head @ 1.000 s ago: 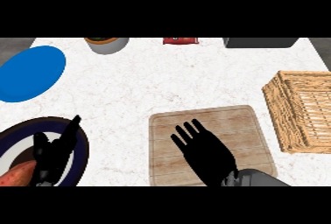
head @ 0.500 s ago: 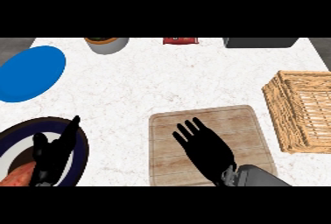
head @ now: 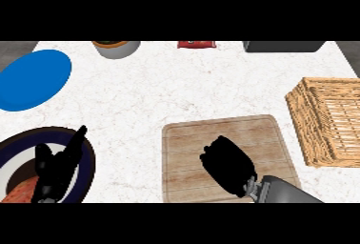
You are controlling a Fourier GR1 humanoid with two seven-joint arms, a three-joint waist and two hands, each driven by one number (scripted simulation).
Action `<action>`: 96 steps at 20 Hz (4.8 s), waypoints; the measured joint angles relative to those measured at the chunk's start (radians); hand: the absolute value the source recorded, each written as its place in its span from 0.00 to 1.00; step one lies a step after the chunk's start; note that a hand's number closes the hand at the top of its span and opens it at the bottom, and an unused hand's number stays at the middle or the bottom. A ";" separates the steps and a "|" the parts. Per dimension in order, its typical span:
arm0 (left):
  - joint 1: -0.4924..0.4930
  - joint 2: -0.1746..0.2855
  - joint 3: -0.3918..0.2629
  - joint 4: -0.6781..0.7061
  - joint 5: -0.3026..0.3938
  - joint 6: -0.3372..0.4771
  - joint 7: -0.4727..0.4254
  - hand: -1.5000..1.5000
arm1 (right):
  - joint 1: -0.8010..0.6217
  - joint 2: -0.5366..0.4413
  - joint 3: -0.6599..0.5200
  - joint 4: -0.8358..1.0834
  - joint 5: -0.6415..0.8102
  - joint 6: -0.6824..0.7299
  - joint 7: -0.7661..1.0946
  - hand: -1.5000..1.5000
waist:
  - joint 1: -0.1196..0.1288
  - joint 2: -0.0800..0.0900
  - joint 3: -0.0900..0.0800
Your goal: Pick the bell pepper from the cutting board and place it in the basket
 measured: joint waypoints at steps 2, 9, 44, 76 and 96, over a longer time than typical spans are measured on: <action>0.005 -0.001 0.003 0.000 -0.005 -0.001 -0.008 0.50 | 0.001 0.005 0.005 0.000 0.023 -0.005 -0.010 1.00 | -0.001 0.000 -0.001; 0.021 -0.006 0.015 -0.008 -0.010 -0.001 -0.005 0.50 | 0.097 0.005 -0.032 -0.020 0.074 -0.101 0.024 1.00 | -0.015 -0.004 -0.001; 0.053 -0.003 0.049 -0.035 -0.001 -0.015 0.008 0.50 | 0.204 0.182 -0.930 -0.695 -0.193 -0.306 0.661 1.00 | -0.041 -0.006 -0.003; 0.009 -0.034 0.049 -0.008 -0.039 -0.048 -0.004 0.50 | 0.127 -0.065 -1.584 0.017 -0.734 -0.209 0.166 1.00 | 0.003 0.004 -0.002; 0.015 -0.063 0.050 -0.011 -0.079 -0.036 0.001 0.50 | 0.166 -0.271 -1.703 0.355 -0.715 -0.236 -0.168 0.00 | -0.003 -0.001 -0.002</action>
